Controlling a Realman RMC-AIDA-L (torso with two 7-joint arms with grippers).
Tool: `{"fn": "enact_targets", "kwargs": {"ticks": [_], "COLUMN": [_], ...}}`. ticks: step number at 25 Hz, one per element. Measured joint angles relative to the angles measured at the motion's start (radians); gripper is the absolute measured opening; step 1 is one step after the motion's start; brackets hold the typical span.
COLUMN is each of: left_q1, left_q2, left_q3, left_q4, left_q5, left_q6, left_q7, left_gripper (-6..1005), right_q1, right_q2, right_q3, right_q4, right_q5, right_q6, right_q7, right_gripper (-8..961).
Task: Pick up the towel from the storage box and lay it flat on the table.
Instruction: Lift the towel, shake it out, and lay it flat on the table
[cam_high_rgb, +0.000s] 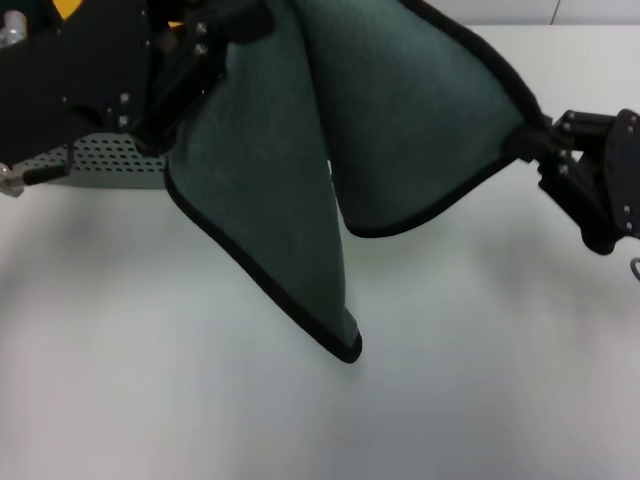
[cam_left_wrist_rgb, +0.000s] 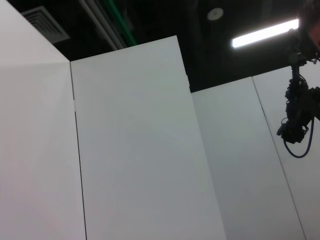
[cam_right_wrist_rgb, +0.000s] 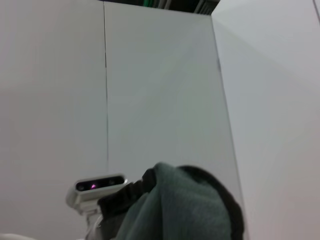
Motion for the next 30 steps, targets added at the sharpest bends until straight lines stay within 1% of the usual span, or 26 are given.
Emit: {"fn": "enact_targets", "kwargs": {"ticks": [1, 6, 8, 10, 13, 16, 18, 19, 23, 27, 30], "left_q1": [0.000, 0.002, 0.002, -0.002, -0.002, 0.008, 0.017, 0.022, 0.027, 0.002, -0.015], "left_q2": [0.000, -0.006, -0.006, -0.006, -0.005, -0.005, -0.006, -0.006, -0.006, -0.008, -0.012], "left_q3": [0.000, 0.002, 0.003, 0.003, -0.002, -0.004, -0.004, -0.004, 0.003, 0.005, 0.005], "left_q4": [-0.007, -0.029, -0.041, -0.106, -0.167, -0.222, -0.257, -0.274, -0.355, -0.428, -0.449], "left_q5": [0.004, 0.045, 0.050, 0.059, 0.070, 0.080, 0.086, 0.088, 0.102, 0.133, 0.120], "left_q6": [0.000, 0.000, 0.000, 0.000, -0.002, -0.018, -0.040, -0.052, -0.115, -0.166, -0.153], "left_q7": [0.000, 0.001, 0.001, 0.001, 0.001, 0.002, 0.006, 0.012, 0.042, 0.068, 0.113], "left_gripper": [30, 30, 31, 31, 31, 32, 32, 47, 121, 198, 251], "right_q1": [0.000, 0.014, 0.025, 0.034, 0.037, 0.049, 0.062, 0.073, 0.098, 0.127, 0.148], "right_q2": [0.001, 0.002, -0.001, -0.006, -0.017, -0.038, -0.053, -0.066, -0.101, -0.135, -0.162], "right_q3": [0.003, 0.003, 0.003, 0.004, 0.004, 0.004, 0.003, 0.005, 0.015, 0.023, 0.025], "right_q4": [0.000, -0.004, -0.027, -0.075, -0.170, -0.294, -0.344, -0.376, -0.475, -0.560, -0.605], "right_q5": [0.004, 0.041, 0.047, 0.047, 0.046, 0.039, 0.038, 0.038, 0.034, 0.011, -0.038], "right_q6": [0.000, 0.018, 0.030, 0.035, 0.045, 0.072, 0.078, 0.079, 0.080, 0.081, 0.074], "right_q7": [-0.010, -0.018, -0.018, -0.012, 0.015, 0.063, 0.081, 0.098, 0.152, 0.217, 0.273], "right_gripper": [134, 57, 26, 11, 11, 11, 11, 11, 11, 12, 12]}}
